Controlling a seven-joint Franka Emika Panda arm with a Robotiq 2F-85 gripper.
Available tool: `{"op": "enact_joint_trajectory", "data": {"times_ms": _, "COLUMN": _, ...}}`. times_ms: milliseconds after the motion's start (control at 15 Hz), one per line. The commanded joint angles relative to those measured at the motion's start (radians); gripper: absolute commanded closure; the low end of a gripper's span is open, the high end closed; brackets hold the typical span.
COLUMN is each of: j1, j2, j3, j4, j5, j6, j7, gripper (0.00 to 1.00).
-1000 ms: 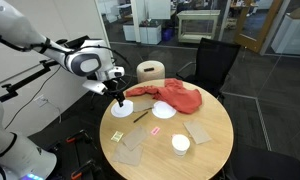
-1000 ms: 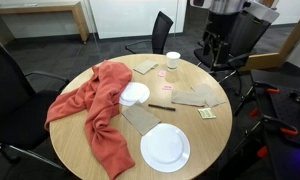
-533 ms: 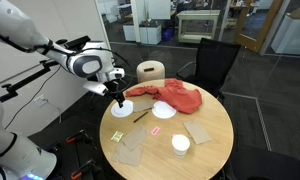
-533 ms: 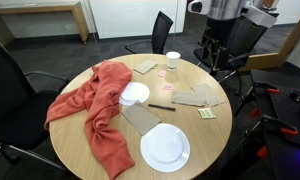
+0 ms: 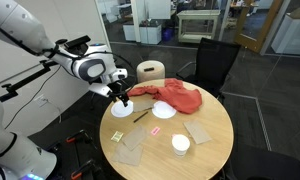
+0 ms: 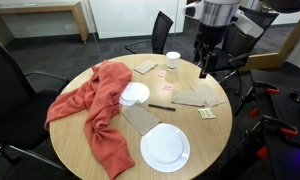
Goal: Pick the pen up from the table and place it in the mug
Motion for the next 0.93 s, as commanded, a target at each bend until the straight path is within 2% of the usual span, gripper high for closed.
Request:
{"op": "enact_joint_trajectory", "data": {"times_ms": 0, "j1": -0.003, "j2": 0.136, "j3": -0.006, "j4": 0.066, "j5": -0.024, "j6": 0.125, "j7": 0.044, "gripper": 0.0}}
{"op": "enact_joint_trajectory", "data": {"times_ms": 400, "j1": 0.027, "j2": 0.341, "j3": -0.044, "j4": 0.175, "j5": -0.011, "j6": 0.281, "j7": 0.11, "gripper": 0.0}}
{"op": "enact_joint_trajectory", "data": {"times_ms": 600, "j1": 0.039, "j2": 0.424, "j3": -0.064, "j4": 0.242, "j5": 0.009, "j6": 0.305, "j7": 0.128, "gripper": 0.0}}
{"op": "enact_joint_trajectory", "data": {"times_ms": 867, "j1": 0.037, "j2": 0.515, "j3": -0.057, "j4": 0.326, "j5": 0.047, "j6": 0.298, "j7": 0.114, "gripper": 0.0}}
